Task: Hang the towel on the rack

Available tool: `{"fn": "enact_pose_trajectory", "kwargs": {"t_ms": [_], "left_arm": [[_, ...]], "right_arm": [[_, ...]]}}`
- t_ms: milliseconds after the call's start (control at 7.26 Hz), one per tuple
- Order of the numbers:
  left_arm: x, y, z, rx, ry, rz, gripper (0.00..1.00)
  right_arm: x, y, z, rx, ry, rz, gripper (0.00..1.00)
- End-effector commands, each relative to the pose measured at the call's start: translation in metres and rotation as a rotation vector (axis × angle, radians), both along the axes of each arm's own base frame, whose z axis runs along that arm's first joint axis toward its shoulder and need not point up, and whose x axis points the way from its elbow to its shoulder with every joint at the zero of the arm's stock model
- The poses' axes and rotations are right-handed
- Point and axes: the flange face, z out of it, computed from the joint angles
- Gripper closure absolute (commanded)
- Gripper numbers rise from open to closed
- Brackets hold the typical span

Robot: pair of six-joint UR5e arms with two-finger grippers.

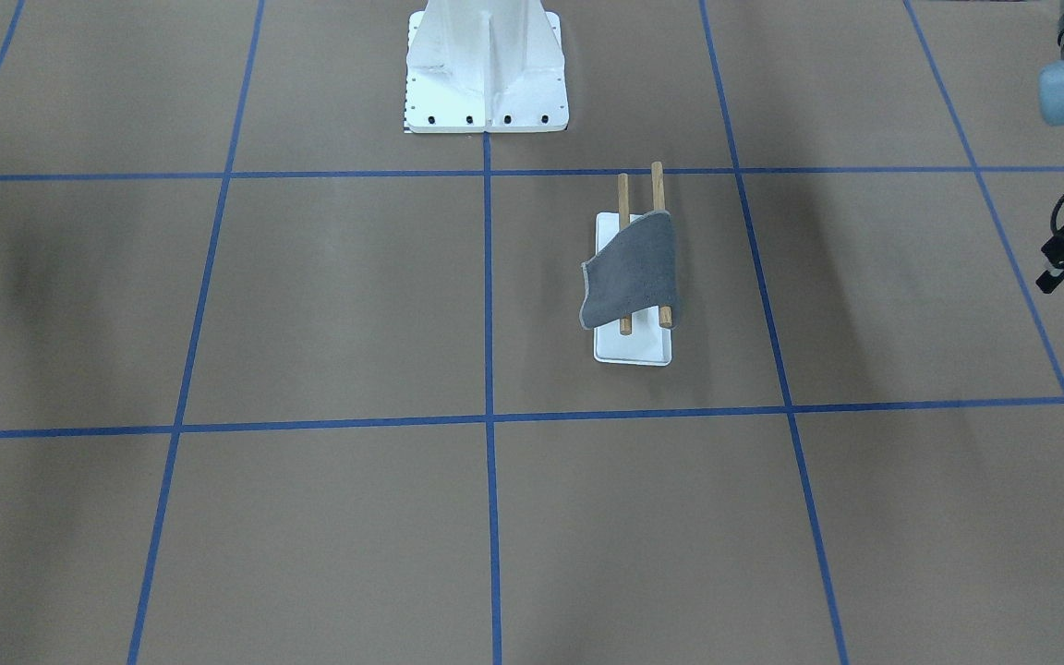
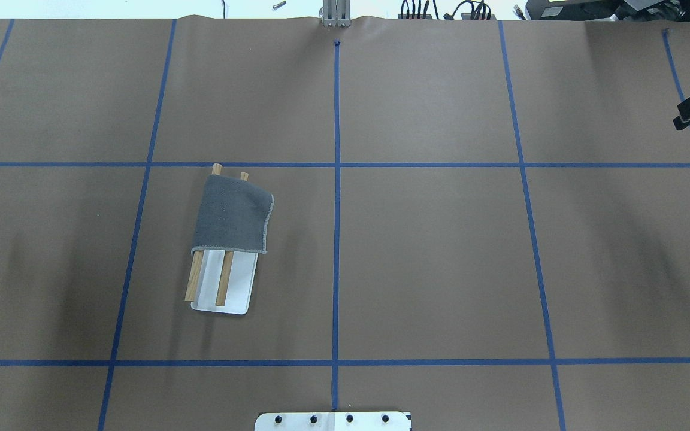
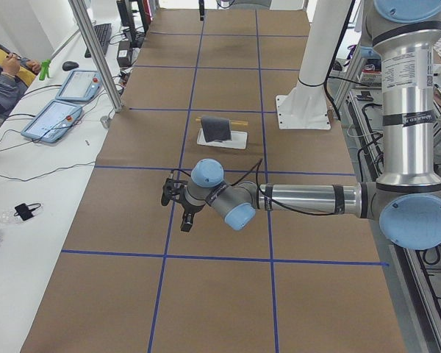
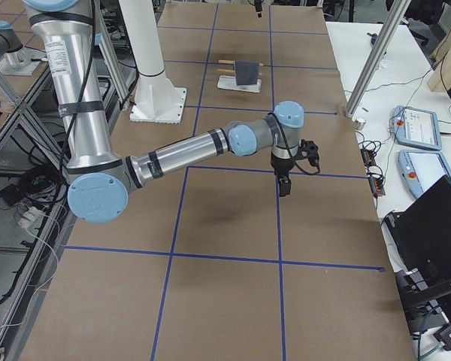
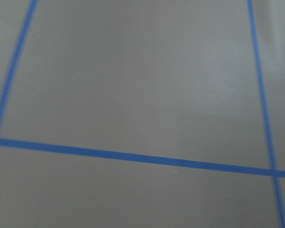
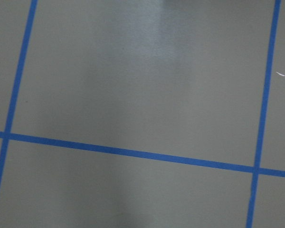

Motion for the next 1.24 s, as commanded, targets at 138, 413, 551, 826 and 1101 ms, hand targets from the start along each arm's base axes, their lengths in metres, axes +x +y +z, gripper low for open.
{"fn": "enact_pose_trajectory", "kwargs": {"t_ms": [138,413,551,826,1101], "left_arm": [[-0.039,-0.005,0.025,-0.015,-0.073,0.24,0.02],[-0.05,-0.028,0.008,-0.161,-0.003,0.225,0.02],[-0.055,-0.03,0.007,-0.173,-0.002,0.216,0.02],[-0.056,-0.024,0.013,-0.179,0.0,0.214,0.02],[-0.056,-0.024,0.013,-0.178,-0.001,0.216,0.02]], "right_arm": [[0.068,-0.006,0.065,0.002,0.002,-0.039,0.0],[0.077,0.007,0.087,-0.027,0.003,-0.04,0.0],[0.078,0.014,0.096,-0.035,0.005,-0.048,0.0],[0.079,0.024,0.108,-0.058,0.008,-0.047,0.0],[0.08,0.032,0.116,-0.072,0.008,-0.048,0.0]]}}
